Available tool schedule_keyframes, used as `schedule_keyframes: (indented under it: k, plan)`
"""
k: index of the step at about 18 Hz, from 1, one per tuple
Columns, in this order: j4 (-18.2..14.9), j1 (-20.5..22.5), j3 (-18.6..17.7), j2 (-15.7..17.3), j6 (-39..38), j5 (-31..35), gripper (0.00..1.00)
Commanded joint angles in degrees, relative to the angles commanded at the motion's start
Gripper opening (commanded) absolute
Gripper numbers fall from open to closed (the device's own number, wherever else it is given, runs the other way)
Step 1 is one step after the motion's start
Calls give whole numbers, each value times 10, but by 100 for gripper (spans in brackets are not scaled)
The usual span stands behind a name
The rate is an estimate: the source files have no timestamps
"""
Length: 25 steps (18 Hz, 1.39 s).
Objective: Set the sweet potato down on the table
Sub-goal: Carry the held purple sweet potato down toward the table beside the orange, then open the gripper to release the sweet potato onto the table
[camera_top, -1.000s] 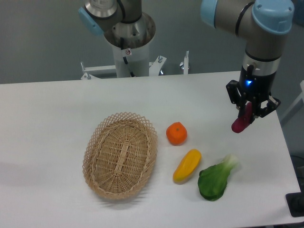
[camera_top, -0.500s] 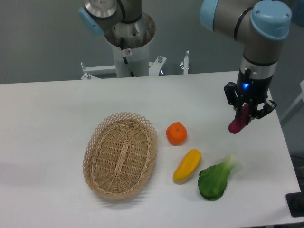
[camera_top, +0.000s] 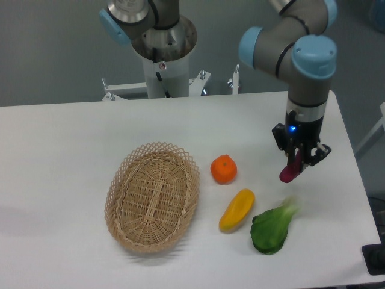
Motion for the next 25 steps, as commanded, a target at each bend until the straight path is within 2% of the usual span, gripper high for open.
schedule_keyframes:
  k: [5,11,14,15,18,19,23,25]
  plan:
    - [48,0,-46,-19,3,9,18]
    - [49,0,-79,-26,-2,8,18]
    - [49,0,-79,-26,-2,8,25]
    - [49,0,-78,-26,-2,8,35]
    - [52,0,-71,-25,-3,8,96]
    - [52,0,-68,-22,-3,8,100]
    - [51,1,-64,1,-15,10,100]
    - [52,1,-46,7,-29,11,100]
